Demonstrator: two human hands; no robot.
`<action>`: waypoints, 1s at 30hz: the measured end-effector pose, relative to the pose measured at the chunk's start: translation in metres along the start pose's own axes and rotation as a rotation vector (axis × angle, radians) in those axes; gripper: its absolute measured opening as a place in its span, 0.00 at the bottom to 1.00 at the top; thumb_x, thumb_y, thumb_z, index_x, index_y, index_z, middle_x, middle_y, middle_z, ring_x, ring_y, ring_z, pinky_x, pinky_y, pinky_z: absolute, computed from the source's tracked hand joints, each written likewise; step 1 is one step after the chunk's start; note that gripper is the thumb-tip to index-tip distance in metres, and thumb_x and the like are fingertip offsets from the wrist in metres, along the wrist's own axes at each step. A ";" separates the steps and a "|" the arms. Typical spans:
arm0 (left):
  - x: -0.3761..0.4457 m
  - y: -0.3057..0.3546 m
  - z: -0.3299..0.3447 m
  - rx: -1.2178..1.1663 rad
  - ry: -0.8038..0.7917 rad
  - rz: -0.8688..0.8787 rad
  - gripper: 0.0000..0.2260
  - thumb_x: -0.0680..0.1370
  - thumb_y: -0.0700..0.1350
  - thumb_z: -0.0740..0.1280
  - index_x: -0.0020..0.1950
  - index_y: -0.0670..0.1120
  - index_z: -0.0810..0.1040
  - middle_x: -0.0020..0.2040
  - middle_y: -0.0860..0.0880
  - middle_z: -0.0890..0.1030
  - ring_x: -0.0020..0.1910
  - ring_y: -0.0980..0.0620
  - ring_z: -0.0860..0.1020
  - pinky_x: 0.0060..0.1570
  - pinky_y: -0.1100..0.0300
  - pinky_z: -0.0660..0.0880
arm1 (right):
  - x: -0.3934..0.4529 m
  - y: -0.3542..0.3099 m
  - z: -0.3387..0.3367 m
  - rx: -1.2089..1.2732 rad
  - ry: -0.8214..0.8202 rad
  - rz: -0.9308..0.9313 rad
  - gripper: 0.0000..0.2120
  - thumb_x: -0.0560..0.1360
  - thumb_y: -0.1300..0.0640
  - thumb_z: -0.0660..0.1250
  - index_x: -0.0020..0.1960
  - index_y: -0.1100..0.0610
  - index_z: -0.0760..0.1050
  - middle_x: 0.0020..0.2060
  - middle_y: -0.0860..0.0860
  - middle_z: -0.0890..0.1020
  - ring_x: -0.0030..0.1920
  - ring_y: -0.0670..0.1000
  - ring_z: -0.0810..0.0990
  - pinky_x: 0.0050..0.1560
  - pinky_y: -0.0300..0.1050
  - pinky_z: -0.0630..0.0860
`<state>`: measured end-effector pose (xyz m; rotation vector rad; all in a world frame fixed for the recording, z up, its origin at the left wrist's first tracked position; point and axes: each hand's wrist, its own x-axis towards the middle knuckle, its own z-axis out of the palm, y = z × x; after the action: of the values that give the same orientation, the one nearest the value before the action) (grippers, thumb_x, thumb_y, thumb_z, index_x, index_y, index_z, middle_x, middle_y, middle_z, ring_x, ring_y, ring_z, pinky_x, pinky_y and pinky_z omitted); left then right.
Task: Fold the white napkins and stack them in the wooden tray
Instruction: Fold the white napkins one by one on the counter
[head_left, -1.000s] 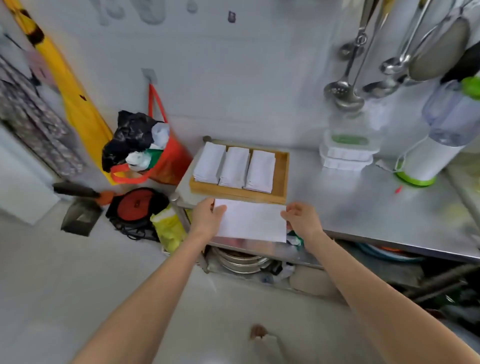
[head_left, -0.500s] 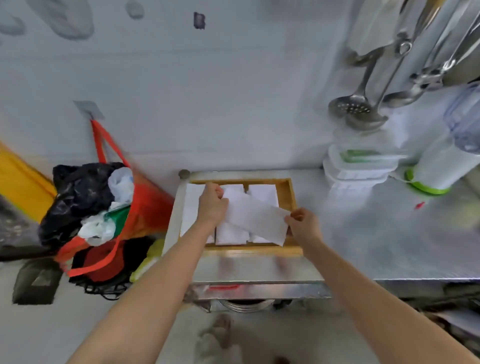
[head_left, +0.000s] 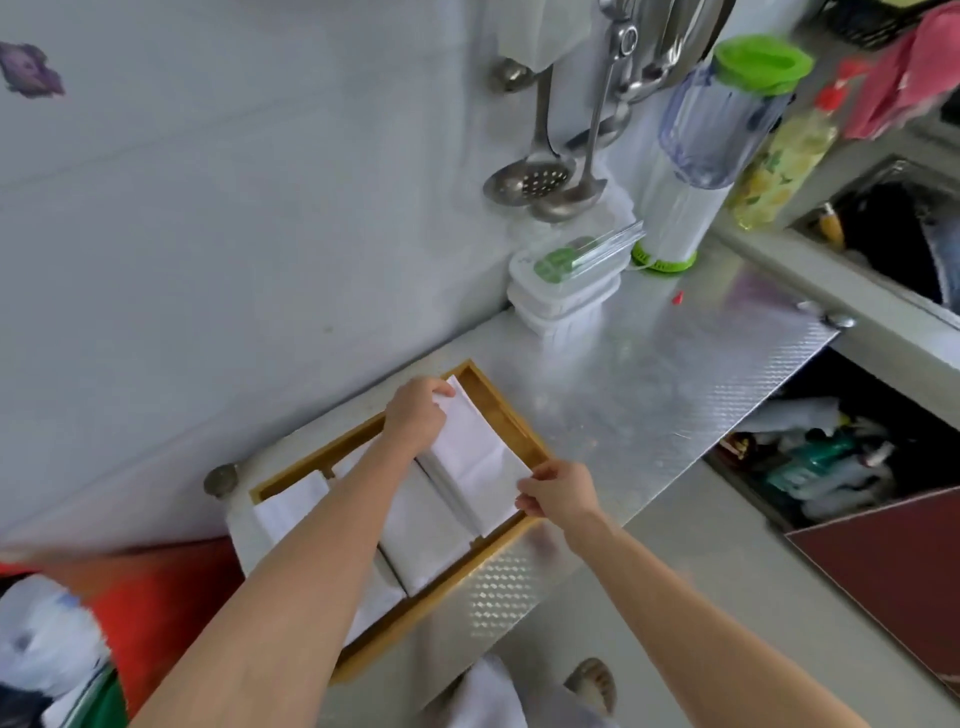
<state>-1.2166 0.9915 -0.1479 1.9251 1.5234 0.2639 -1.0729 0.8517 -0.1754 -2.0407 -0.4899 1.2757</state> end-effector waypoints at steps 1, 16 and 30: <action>0.002 -0.006 0.004 0.015 -0.016 0.000 0.17 0.77 0.32 0.59 0.61 0.43 0.78 0.65 0.45 0.76 0.65 0.46 0.73 0.65 0.55 0.69 | 0.002 0.003 0.004 -0.011 0.010 0.017 0.05 0.71 0.68 0.66 0.38 0.61 0.74 0.28 0.55 0.80 0.30 0.52 0.81 0.45 0.52 0.81; -0.004 0.072 0.026 0.508 -0.233 0.387 0.17 0.81 0.47 0.60 0.70 0.45 0.69 0.67 0.46 0.72 0.65 0.46 0.71 0.62 0.52 0.69 | 0.012 0.009 -0.085 -0.318 0.152 -0.147 0.06 0.74 0.61 0.63 0.39 0.54 0.73 0.38 0.57 0.84 0.39 0.57 0.83 0.43 0.51 0.81; -0.165 0.447 0.332 0.758 -0.608 1.103 0.10 0.80 0.48 0.60 0.58 0.46 0.76 0.57 0.46 0.78 0.57 0.43 0.77 0.50 0.51 0.74 | -0.110 0.204 -0.498 -0.715 0.752 0.104 0.04 0.77 0.57 0.57 0.49 0.57 0.68 0.48 0.56 0.80 0.49 0.61 0.78 0.41 0.47 0.70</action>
<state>-0.7361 0.6707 -0.0925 2.8984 0.0148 -0.4867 -0.6856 0.4694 -0.1028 -2.9487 -0.5126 0.2878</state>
